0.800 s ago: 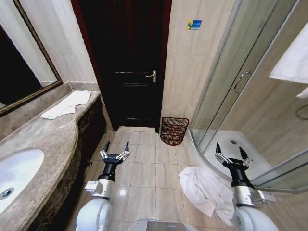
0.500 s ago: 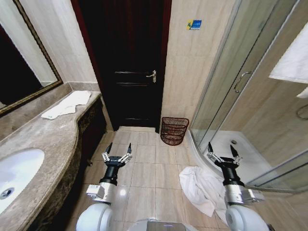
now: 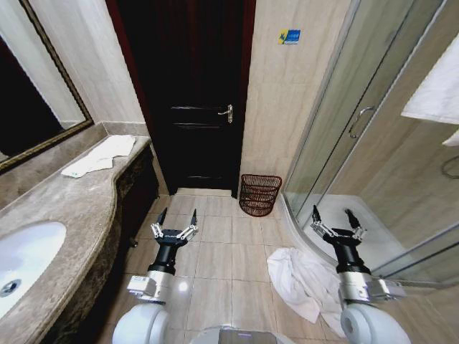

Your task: Discard the used towel into the hamper.

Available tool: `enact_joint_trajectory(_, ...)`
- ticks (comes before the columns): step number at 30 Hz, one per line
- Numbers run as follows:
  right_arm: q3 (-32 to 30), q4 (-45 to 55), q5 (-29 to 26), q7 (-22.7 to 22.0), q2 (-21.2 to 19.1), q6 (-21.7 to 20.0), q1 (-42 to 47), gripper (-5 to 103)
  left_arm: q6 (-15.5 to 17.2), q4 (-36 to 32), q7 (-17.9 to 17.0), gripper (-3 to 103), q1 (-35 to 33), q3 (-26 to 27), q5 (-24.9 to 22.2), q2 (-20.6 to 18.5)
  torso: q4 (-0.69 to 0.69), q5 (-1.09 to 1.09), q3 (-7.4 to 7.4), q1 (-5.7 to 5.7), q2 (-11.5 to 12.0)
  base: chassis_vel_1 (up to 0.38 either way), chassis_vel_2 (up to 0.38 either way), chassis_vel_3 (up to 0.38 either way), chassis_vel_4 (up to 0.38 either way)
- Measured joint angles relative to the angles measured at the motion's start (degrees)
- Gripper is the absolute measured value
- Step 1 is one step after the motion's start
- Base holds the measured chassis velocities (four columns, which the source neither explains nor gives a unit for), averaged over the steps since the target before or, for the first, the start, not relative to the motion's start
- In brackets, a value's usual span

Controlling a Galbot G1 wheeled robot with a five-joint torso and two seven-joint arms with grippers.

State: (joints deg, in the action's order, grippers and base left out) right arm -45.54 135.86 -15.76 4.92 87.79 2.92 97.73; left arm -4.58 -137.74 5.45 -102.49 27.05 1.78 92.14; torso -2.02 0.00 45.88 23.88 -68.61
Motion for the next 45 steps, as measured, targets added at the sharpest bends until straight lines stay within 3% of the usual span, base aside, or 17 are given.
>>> enact_joint_trajectory(6,1.0,1.1,-0.2,1.4,0.3,-0.2,0.4,100,-0.3,-0.5,1.7,101,-0.3,1.1,0.3,0.0,-0.01,0.00,0.00,0.00,0.0,0.000,0.000,0.000,0.000)
enact_joint_trajectory(14,1.8,1.3,0.9,3.4,2.1,2.0,1.7,100,-1.4,2.4,2.4,96,0.3,0.7,2.0,0.0,0.01,-0.01,0.00,0.00,0.0,0.000,0.000,0.000,0.000)
enact_joint_trajectory(15,1.6,1.3,0.9,3.4,2.0,2.0,1.6,100,-1.4,2.6,2.4,93,0.5,0.4,2.2,0.0,0.00,-0.01,0.00,0.00,0.0,0.000,0.000,0.000,0.000)
enact_joint_trajectory(29,1.5,1.4,0.9,3.3,2.2,2.1,1.8,100,-2.2,2.0,0.0,101,1.1,0.4,1.6,0.0,0.00,-0.01,0.00,0.00,0.0,-0.034,0.032,0.027,-0.039)
enact_joint_trajectory(32,1.5,1.7,0.9,3.3,2.2,2.2,2.1,100,-2.2,2.0,-0.5,93,1.2,0.5,1.6,0.0,0.00,0.00,0.00,0.00,0.0,-0.039,0.051,0.054,-0.058)
enact_joint_trajectory(38,1.6,2.0,0.7,3.4,2.7,2.7,2.6,100,-3.2,2.2,-0.2,101,0.5,-0.3,2.1,0.0,0.00,-0.01,0.00,-0.01,0.0,-0.054,0.062,0.057,-0.059)
enact_joint_trajectory(45,1.6,2.0,0.8,3.8,3.0,2.9,2.8,100,-3.5,2.0,-0.3,97,0.6,-0.2,1.8,0.0,-0.01,0.00,0.00,-0.01,0.0,-0.114,0.094,0.107,-0.096)
